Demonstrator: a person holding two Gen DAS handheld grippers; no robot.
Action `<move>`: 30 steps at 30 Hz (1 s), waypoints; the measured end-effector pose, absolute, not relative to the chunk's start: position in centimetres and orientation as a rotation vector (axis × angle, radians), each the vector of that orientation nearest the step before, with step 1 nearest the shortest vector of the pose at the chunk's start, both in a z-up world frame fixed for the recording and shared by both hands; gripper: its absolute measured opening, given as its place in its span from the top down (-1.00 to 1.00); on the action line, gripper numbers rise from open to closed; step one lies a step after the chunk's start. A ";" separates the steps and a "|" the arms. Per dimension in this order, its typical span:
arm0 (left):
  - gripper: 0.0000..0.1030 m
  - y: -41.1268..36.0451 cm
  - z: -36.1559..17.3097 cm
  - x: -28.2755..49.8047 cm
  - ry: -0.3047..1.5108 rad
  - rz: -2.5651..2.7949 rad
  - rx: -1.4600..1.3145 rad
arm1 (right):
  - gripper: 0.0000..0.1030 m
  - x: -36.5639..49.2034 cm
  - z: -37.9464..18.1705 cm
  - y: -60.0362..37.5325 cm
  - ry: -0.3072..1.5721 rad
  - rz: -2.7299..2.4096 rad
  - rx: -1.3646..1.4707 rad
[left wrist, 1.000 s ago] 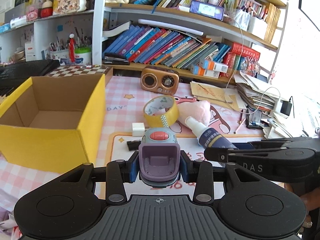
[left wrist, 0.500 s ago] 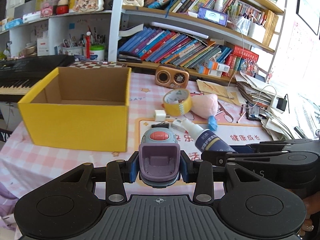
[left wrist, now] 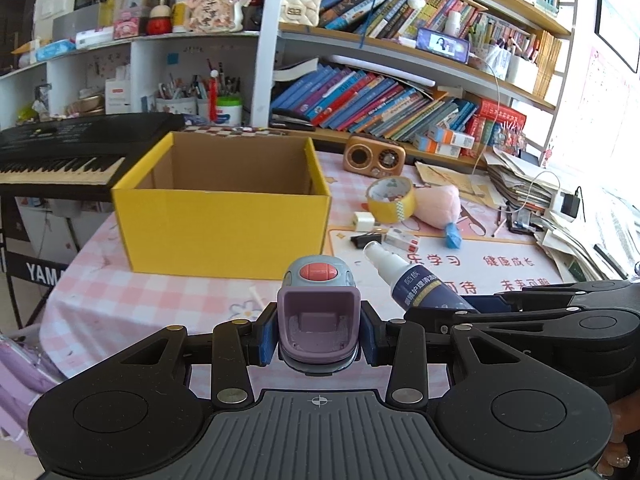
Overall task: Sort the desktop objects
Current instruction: 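Lift the toy car and spray bottle and carry both over the yellow box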
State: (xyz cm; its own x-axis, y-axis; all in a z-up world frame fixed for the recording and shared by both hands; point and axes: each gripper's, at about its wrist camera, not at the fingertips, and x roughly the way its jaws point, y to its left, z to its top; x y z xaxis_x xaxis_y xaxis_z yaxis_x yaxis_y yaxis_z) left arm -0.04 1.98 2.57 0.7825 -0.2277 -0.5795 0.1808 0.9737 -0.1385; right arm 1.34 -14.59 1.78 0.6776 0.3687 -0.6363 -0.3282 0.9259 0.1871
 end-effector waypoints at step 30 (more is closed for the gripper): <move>0.25 7.2 2.5 1.1 0.635 -0.140 -0.080 | 0.41 3.7 3.4 -10.2 0.703 0.441 0.031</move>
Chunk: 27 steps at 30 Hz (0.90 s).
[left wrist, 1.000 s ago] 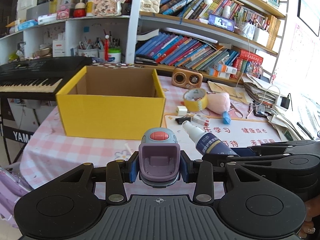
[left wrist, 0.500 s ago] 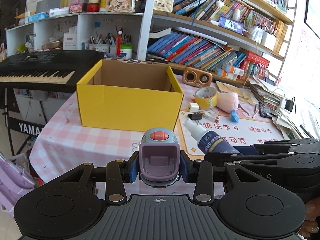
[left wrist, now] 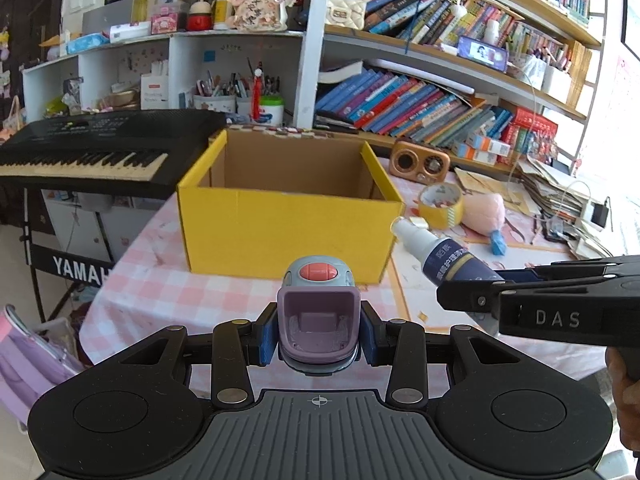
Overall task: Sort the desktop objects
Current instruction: 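Lift the toy car and spray bottle and carry both over the yellow box, then open the left gripper over the box while the right releases the spray bottle inside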
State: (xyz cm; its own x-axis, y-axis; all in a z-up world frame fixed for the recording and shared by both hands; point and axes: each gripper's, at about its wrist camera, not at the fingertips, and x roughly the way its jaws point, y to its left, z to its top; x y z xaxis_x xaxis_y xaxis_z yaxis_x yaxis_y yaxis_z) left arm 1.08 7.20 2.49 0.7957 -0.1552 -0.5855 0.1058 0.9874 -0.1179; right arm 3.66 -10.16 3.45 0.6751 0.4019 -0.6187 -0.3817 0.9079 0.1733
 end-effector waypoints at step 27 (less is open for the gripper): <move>0.24 9.2 3.1 20.1 0.627 -0.040 0.020 | 0.41 26.5 4.2 -4.7 0.734 0.597 -0.180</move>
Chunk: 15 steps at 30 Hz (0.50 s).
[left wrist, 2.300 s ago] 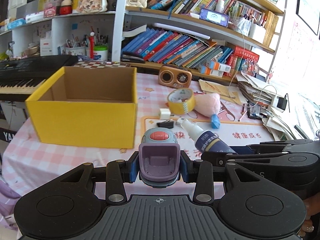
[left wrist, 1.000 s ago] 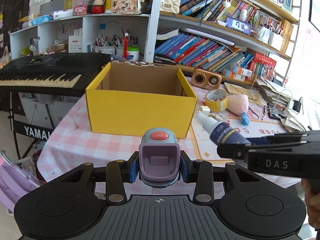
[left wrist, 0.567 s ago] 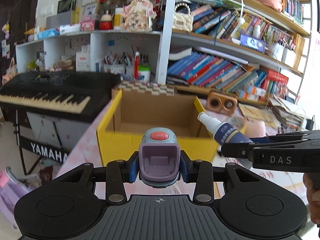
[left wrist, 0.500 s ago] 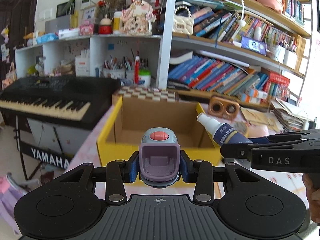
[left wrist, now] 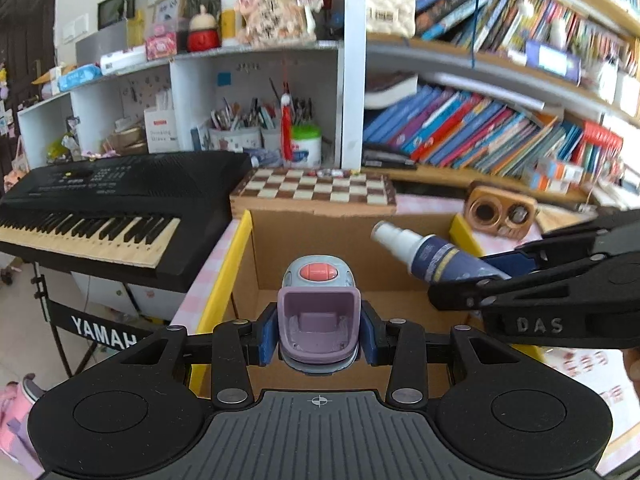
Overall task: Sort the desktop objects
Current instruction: 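Open the left gripper over the box while the right releases the spray bottle inside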
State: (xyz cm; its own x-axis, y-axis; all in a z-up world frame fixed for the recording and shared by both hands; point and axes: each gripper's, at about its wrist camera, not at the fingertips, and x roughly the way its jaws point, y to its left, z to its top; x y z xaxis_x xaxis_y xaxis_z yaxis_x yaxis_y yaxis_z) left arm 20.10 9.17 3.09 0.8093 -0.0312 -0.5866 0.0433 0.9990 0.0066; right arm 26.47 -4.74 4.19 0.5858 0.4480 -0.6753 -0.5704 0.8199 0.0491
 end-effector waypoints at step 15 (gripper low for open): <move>0.24 8.4 -2.3 26.0 0.867 -0.040 0.103 | 0.41 32.4 -1.5 -1.0 0.920 0.664 -0.496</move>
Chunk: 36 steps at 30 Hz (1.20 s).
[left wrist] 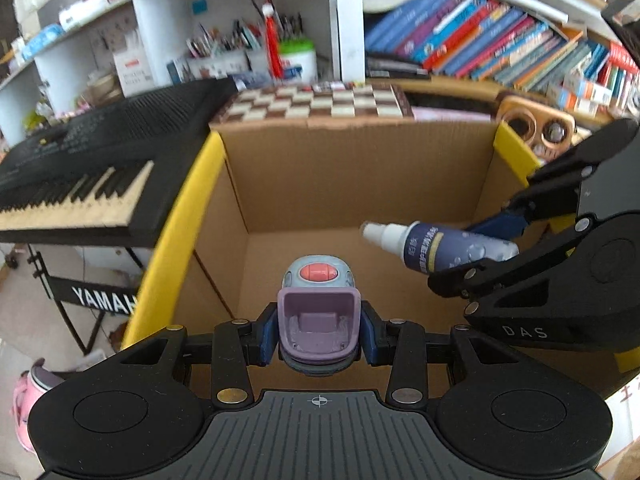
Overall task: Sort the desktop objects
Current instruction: 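Open the left gripper over the box while the right releases the spray bottle inside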
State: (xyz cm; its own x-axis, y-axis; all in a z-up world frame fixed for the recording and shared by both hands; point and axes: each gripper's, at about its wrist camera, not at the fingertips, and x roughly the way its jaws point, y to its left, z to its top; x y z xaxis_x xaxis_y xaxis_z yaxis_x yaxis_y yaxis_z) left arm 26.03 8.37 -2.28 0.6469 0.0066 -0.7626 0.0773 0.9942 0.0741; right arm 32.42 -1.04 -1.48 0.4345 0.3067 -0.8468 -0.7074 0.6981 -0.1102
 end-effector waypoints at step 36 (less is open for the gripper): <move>-0.50 6.8 3.6 21.0 0.672 -0.006 0.147 | 0.28 29.1 3.8 -5.0 0.748 0.699 -0.338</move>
State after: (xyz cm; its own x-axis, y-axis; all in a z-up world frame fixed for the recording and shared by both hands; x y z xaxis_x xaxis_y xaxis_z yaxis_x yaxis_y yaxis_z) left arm 20.99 6.80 3.60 0.7828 0.0418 -0.6209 0.0534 0.9895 0.1340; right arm 29.09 -4.99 3.77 0.5248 0.4562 -0.7186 -0.6858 0.7267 -0.0395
